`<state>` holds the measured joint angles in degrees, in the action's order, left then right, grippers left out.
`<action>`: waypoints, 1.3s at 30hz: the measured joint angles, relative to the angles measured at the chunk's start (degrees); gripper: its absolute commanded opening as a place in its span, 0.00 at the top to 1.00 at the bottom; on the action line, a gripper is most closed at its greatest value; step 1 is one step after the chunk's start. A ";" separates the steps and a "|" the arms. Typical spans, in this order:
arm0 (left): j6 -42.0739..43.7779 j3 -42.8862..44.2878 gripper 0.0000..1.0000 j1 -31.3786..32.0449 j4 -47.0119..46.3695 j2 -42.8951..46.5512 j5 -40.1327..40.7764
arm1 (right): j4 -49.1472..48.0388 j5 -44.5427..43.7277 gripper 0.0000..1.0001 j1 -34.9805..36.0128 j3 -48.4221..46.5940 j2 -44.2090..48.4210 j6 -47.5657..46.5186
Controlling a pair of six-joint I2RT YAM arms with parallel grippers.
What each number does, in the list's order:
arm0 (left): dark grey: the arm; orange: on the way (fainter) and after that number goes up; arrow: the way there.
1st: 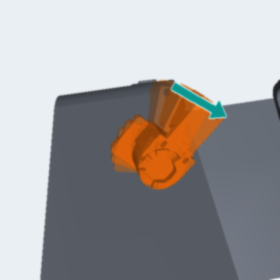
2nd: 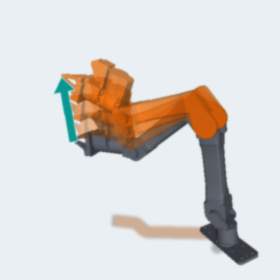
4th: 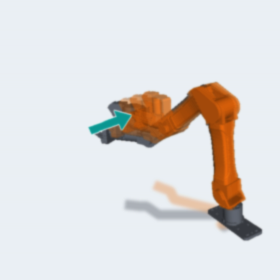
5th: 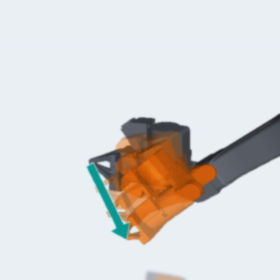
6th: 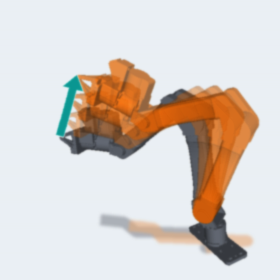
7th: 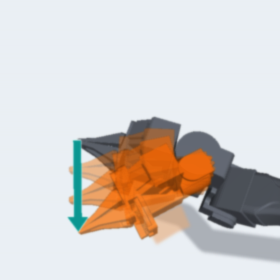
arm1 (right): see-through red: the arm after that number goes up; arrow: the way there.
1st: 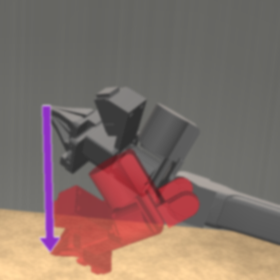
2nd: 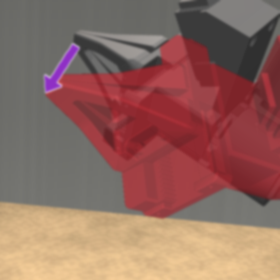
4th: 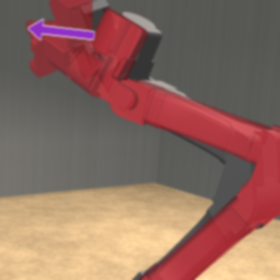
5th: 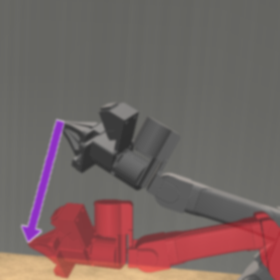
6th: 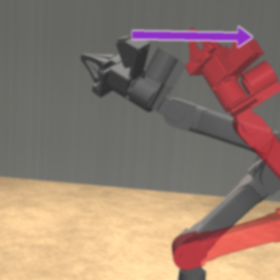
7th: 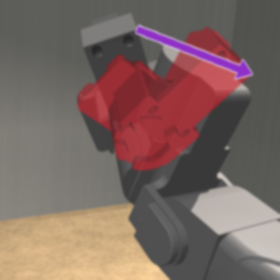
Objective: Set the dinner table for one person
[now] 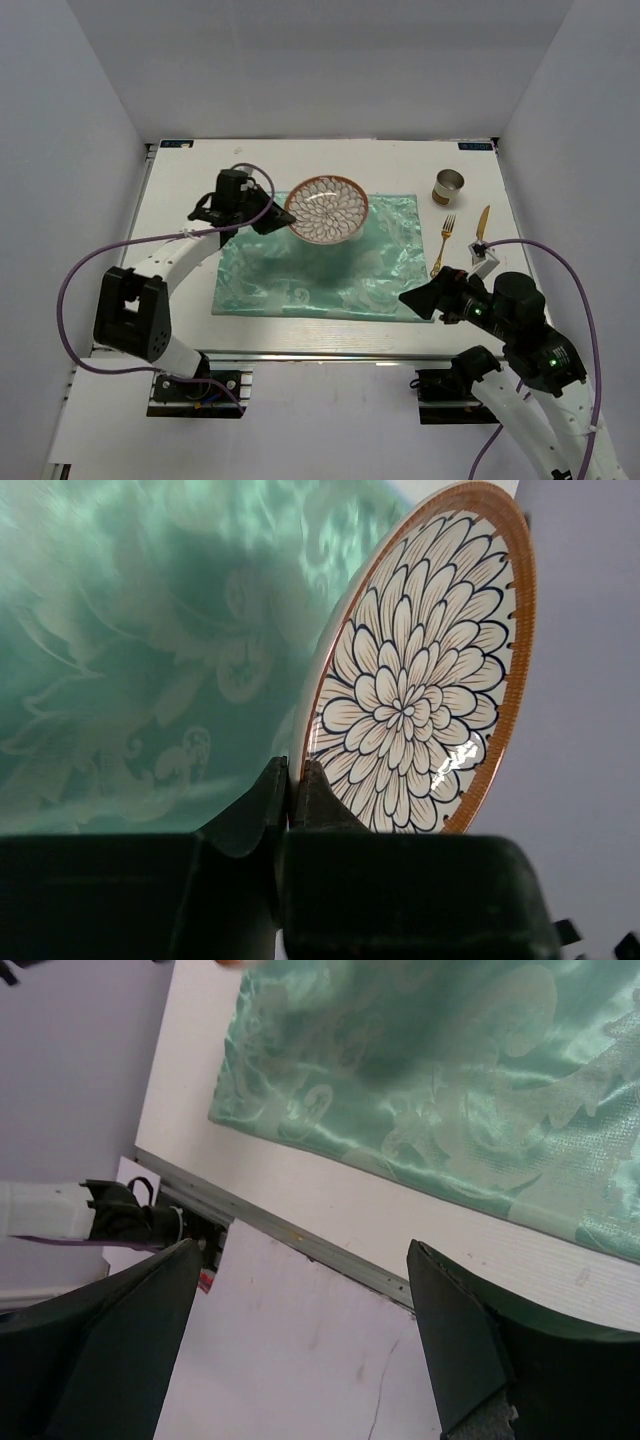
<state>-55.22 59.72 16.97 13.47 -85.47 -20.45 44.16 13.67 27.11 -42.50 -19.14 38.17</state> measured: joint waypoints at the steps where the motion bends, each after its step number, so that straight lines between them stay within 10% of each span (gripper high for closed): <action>1: 0.37 -0.15 1.00 1.42 -0.20 -0.98 -0.79 | -0.04 -0.24 0.11 0.00 0.00 0.72 0.87; 33: 10.45 -11.39 1.00 5.49 -15.47 -10.99 4.39 | 5.81 -1.75 0.11 0.00 0.44 6.34 3.26; 39: 9.81 -11.37 0.58 5.40 -15.34 -10.86 5.25 | 5.38 -1.51 0.11 0.00 1.31 6.27 3.21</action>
<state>-45.41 48.36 22.37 -1.87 -96.33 -15.20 49.54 12.16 27.11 -41.19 -12.86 41.39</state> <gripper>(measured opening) 0.346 0.890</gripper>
